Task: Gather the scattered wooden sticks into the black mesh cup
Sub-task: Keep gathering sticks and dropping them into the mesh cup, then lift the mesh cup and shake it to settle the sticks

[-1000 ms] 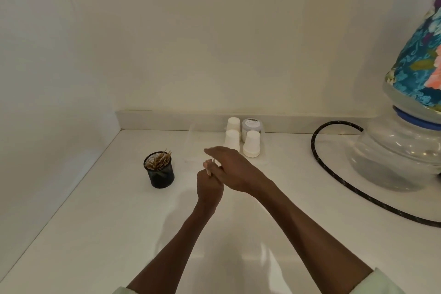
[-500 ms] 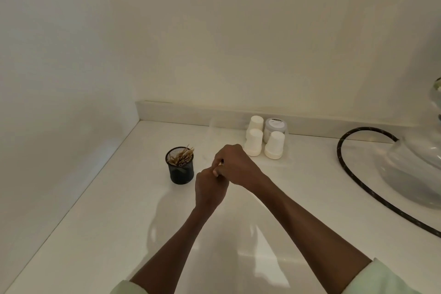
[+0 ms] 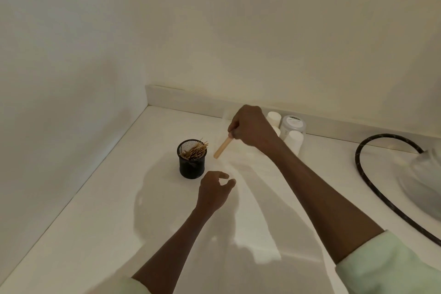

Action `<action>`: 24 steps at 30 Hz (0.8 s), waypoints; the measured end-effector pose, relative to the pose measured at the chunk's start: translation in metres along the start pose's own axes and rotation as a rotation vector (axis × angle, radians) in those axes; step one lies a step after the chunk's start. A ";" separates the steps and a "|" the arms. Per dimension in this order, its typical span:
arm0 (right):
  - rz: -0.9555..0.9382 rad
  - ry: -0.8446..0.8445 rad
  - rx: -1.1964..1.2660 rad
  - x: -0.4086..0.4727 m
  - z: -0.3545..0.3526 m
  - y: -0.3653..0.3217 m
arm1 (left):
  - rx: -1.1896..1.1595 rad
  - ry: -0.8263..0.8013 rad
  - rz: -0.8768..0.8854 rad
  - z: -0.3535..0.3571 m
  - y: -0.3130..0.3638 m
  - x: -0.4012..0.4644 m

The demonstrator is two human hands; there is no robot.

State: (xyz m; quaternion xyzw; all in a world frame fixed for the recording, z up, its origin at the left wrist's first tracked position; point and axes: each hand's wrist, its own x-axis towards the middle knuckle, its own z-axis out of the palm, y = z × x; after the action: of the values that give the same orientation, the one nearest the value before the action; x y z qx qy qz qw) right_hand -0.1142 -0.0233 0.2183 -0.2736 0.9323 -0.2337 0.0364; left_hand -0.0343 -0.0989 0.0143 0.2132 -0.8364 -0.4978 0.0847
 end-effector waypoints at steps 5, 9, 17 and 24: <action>-0.102 0.115 0.000 0.031 0.022 -0.017 | 0.096 -0.049 0.088 0.007 -0.008 -0.003; -0.245 0.127 -0.128 0.044 0.054 -0.030 | 0.137 -0.108 0.156 0.012 -0.011 -0.006; -0.282 0.001 -0.347 0.054 0.108 -0.042 | 0.117 -0.091 0.210 0.014 -0.014 -0.005; -0.349 -0.096 -0.322 0.065 0.109 -0.037 | 0.155 -0.074 0.236 0.015 -0.010 -0.002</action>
State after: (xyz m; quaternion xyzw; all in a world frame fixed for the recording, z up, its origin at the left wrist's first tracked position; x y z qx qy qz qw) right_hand -0.1296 -0.1303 0.1420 -0.4435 0.8934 -0.0714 -0.0042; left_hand -0.0345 -0.0905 -0.0016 0.1007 -0.8940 -0.4260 0.0951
